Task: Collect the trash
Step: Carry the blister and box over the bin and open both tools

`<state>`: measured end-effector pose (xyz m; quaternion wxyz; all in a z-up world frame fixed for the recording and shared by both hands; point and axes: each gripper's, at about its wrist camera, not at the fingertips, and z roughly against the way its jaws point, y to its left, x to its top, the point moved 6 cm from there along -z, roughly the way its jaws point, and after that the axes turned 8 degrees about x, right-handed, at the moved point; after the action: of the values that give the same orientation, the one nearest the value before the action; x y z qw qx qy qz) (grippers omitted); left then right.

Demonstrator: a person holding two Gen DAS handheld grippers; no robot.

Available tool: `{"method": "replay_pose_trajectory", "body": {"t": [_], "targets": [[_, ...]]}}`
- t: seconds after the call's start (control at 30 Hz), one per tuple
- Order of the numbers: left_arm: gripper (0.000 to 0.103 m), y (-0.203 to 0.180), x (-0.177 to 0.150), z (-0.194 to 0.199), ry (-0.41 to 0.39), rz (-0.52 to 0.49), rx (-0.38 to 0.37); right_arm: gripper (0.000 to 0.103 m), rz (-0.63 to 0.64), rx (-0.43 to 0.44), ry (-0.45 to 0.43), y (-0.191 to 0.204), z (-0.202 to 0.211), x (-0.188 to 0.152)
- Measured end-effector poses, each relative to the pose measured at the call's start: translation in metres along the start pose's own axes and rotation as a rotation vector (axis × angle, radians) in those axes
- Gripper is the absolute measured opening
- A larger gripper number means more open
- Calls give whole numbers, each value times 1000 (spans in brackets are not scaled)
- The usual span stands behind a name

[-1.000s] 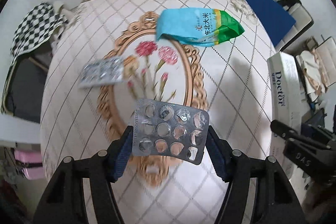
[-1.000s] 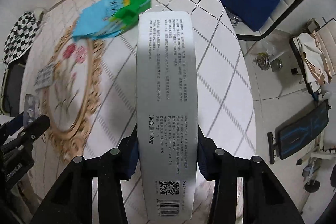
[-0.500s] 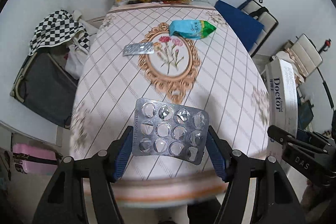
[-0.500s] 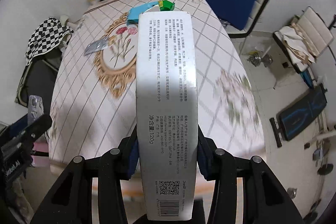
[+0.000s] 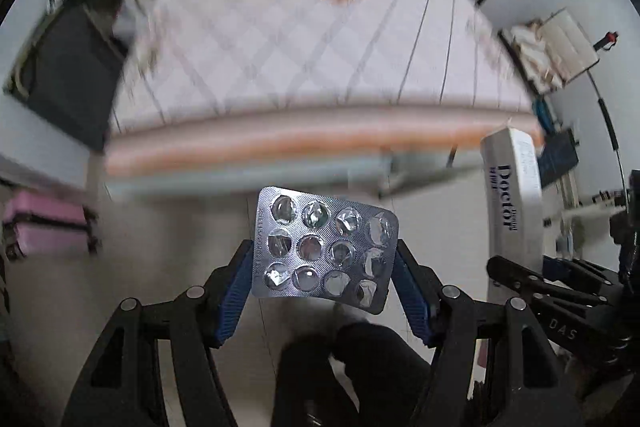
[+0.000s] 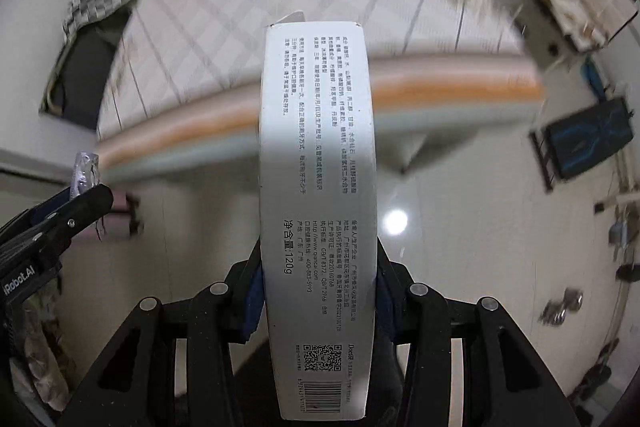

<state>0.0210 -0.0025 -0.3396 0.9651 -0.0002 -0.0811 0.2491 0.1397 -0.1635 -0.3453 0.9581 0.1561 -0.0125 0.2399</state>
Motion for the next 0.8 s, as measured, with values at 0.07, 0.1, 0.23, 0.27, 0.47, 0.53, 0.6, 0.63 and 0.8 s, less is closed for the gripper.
{"method": "replay_pose_trajectory", "body": {"t": [0.07, 0.1, 0.23, 0.27, 0.47, 0.53, 0.6, 0.63, 0.8], "targets": [[64, 1, -21, -33, 82, 24, -16, 48, -30, 22, 81, -11, -29, -24], [64, 1, -30, -50, 115, 33, -24, 48, -42, 33, 118, -16, -46, -36], [64, 0, -50, -129, 230, 85, -63, 48, -71, 77, 256, -41, -124, -76], [64, 0, -51, -145, 238, 91, -72, 48, -91, 91, 292, -49, -149, -83], [64, 4, -54, -283, 351, 174, -121, 48, -130, 192, 473, -85, -293, -112], [67, 7, -55, -327, 380, 201, -150, 48, -125, 225, 551, -95, -348, -122], [69, 10, -59, -360, 405, 206, -166, 48, -131, 256, 610, -103, -391, -126], [69, 9, -58, -380, 422, 201, -166, 48, -137, 282, 654, -106, -414, -130], [98, 18, -63, -421, 451, 206, -150, 49, -191, 331, 788, -126, -493, -136]]}}
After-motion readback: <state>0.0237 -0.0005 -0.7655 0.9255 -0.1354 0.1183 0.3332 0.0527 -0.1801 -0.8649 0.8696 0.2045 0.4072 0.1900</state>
